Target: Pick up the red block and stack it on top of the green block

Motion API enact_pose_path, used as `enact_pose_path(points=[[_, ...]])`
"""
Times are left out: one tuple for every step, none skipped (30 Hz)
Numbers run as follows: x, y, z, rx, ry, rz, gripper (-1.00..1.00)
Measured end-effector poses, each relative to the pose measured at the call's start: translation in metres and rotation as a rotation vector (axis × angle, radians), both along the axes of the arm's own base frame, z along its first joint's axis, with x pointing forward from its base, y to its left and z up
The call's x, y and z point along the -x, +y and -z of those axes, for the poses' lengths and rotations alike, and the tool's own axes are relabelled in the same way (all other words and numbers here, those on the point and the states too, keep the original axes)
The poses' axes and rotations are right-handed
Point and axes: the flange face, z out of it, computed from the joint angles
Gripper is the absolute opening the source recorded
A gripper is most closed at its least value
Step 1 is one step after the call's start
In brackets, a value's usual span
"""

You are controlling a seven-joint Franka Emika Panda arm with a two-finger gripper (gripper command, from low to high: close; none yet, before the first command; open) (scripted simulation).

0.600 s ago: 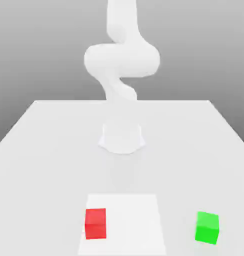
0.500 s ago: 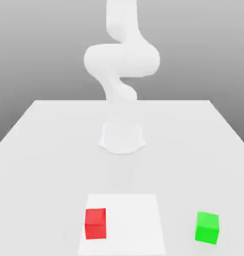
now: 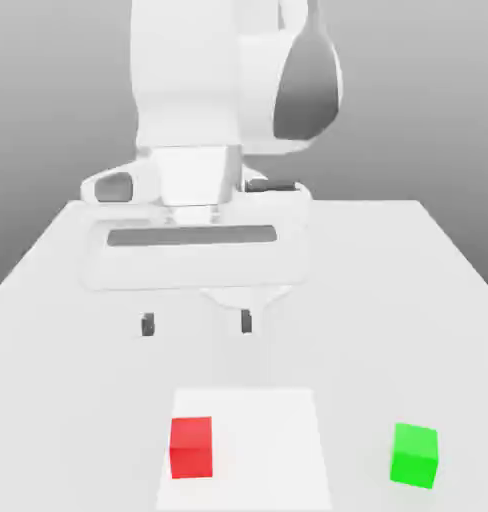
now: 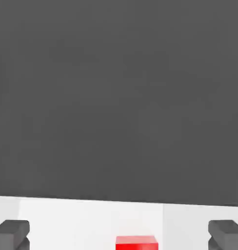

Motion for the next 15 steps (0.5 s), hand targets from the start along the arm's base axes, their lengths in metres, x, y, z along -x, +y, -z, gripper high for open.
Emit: enact_pose_path(points=[[0.005, -0.003, 0.02, 0.003, 0.031, -0.002, 0.0], [0.01, -0.005, 0.039, 0.006, 0.063, -0.004, 0.0], [0.016, -0.008, 0.058, 0.01, 0.094, -0.007, 0.0], [0.023, -0.01, 0.076, 0.014, 0.123, -0.01, 0.0], [0.025, -0.01, 0.09, 0.016, 0.138, -0.013, 0.0], [0.026, -0.011, 0.103, 0.017, 0.145, -0.015, 0.0], [0.027, -0.011, 0.115, 0.018, 0.148, -0.016, 0.0], [0.027, -0.011, 0.127, 0.018, 0.15, -0.016, 0.0], [0.028, -0.011, 0.139, 0.018, 0.151, -0.016, 0.0], [0.029, -0.011, 0.15, 0.018, 0.152, -0.016, -1.0], [0.029, -0.011, 0.15, 0.018, 0.152, -0.016, -1.0], [0.029, -0.011, 0.15, 0.018, 0.152, -0.016, -1.0], [0.029, -0.011, 0.15, 0.018, 0.152, -0.016, -1.0], [0.029, -0.011, 0.15, 0.018, 0.153, -0.016, -1.0], [0.029, -0.011, 0.15, 0.018, 0.153, -0.016, -1.0]])
